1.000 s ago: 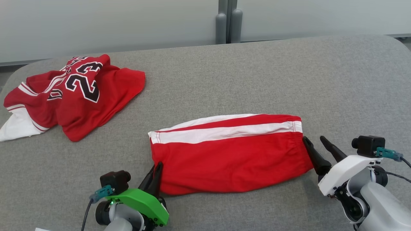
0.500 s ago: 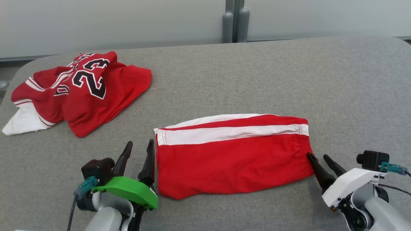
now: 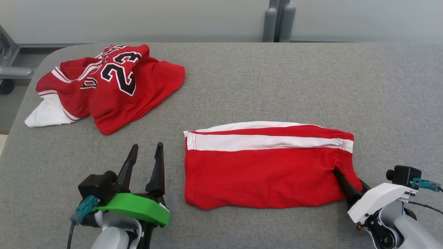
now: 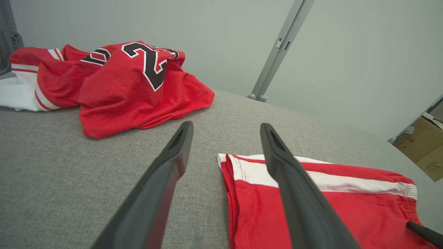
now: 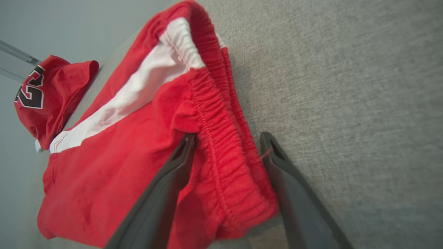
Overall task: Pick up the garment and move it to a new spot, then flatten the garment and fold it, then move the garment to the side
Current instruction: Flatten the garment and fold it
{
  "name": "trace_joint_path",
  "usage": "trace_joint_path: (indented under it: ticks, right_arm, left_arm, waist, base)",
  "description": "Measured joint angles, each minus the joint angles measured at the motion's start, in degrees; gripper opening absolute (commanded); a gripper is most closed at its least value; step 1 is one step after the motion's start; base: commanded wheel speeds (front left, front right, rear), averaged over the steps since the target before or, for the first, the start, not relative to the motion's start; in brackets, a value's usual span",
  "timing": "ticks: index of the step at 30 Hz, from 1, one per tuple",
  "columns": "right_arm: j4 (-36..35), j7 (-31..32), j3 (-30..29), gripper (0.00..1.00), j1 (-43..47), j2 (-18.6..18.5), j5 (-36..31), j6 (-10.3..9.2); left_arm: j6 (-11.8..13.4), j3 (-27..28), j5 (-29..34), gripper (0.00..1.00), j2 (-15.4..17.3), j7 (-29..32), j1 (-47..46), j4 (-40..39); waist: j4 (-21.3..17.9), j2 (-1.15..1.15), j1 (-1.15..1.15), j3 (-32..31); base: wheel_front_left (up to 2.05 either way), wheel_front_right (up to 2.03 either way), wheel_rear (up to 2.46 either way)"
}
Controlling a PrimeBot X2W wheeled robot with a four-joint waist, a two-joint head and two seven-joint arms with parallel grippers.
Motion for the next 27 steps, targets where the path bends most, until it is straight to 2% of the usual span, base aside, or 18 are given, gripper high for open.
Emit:
trace_joint_path:
  ticks: [1, 4, 5, 11, 27]
  right_arm:
    - [-0.02, 0.00, 0.19, 0.46, -0.03, 0.12, 0.15, 0.00]
    - [-0.26, 0.07, 0.59, 0.15, -0.05, 0.43, 0.80, 0.00]
    - [-0.44, 0.08, 0.86, 0.01, -0.09, 0.53, 0.85, 0.00]
    - [-2.22, -0.71, 0.80, 0.00, -0.37, 0.27, 1.53, 0.00]
    - [-3.54, -2.81, -1.94, 0.00, -1.61, -6.37, 3.21, 0.05]
  left_arm:
    - [0.04, 0.42, 0.13, 1.00, 0.03, 0.01, 0.44, -0.35]
    - [0.43, 0.83, 0.41, 1.00, 0.03, 0.01, 1.41, -1.74]
    - [0.49, 1.21, 0.42, 1.00, 0.04, 0.01, 1.78, -2.16]
    - [0.90, 2.72, 0.85, 1.00, 0.22, 0.01, 3.82, -4.10]
    - [1.00, 2.50, 1.89, 1.00, 0.18, 0.00, 5.65, -7.64]
  waist:
    - [0.14, 0.00, 0.00, 0.02]
    - [0.20, 0.00, 0.00, 0.01]
    - [0.10, 0.00, 0.00, -0.02]
    - [-1.23, 0.00, 0.00, -0.20]
    - [-5.18, 0.00, 0.00, -0.67]
  base:
    - [0.00, 0.00, 0.00]
    - [0.00, 0.00, 0.00]
    - [0.00, 0.00, 0.00]
    - [0.00, 0.00, 0.00]
    - [0.00, 0.00, 0.00]
